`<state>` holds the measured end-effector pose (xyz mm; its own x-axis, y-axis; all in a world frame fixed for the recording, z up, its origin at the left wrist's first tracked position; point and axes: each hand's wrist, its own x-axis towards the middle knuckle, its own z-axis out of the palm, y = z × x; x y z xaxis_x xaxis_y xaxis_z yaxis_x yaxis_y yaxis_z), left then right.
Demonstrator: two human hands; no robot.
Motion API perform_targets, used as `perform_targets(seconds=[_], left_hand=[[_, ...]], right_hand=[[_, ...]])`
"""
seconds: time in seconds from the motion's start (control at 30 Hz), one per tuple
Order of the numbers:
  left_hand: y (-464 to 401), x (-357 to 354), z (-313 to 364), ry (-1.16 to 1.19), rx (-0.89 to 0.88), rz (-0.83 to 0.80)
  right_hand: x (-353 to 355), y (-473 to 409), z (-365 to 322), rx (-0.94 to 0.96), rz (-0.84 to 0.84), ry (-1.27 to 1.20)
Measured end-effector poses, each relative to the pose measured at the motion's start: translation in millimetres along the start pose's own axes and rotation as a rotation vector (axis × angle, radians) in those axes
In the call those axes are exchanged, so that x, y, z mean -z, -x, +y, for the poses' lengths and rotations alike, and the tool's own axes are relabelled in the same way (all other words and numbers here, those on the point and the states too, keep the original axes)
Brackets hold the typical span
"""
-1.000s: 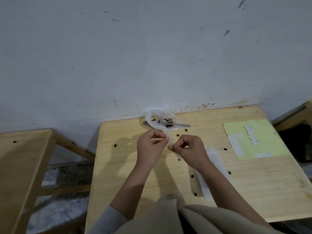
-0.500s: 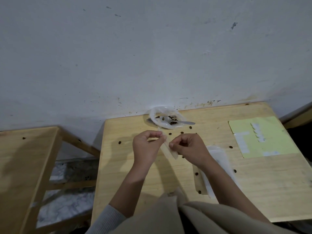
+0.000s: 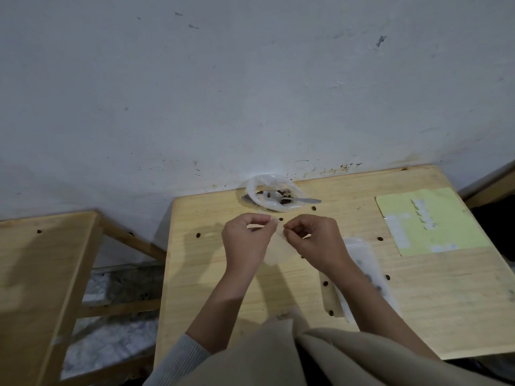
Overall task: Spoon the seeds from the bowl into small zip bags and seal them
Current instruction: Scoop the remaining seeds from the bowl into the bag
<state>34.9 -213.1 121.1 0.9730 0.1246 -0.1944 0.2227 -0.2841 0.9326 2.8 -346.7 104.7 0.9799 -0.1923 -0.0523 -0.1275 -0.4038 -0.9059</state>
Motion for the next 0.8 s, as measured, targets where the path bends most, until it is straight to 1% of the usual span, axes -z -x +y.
perform_targets(seconds=[0.17,0.3,0.4,0.63,0.7,0.77,0.8], left_hand=[[1,1,2,-0.048,0.033,-0.033],[0,0,7,-0.108,0.009,-0.067],[0,1,10,-0.138,0.007,-0.09],[-4,8,13,-0.166,0.066,-0.159],[-7,10,15,-0.171,0.084,-0.166],[-7,11,15,-0.172,0.117,-0.215],[-3,9,14,-0.17,0.156,-0.279]], right_hand=[[5,-3,-3,0.038,0.059,0.013],[2,-1,-4,0.068,0.119,0.059],[-2,1,-3,0.105,0.132,0.111],[-12,3,-1,0.245,0.167,0.243],[-16,4,0,0.26,0.168,0.275],[-15,2,2,0.258,0.178,0.322],[-12,-2,3,0.254,0.202,0.346]])
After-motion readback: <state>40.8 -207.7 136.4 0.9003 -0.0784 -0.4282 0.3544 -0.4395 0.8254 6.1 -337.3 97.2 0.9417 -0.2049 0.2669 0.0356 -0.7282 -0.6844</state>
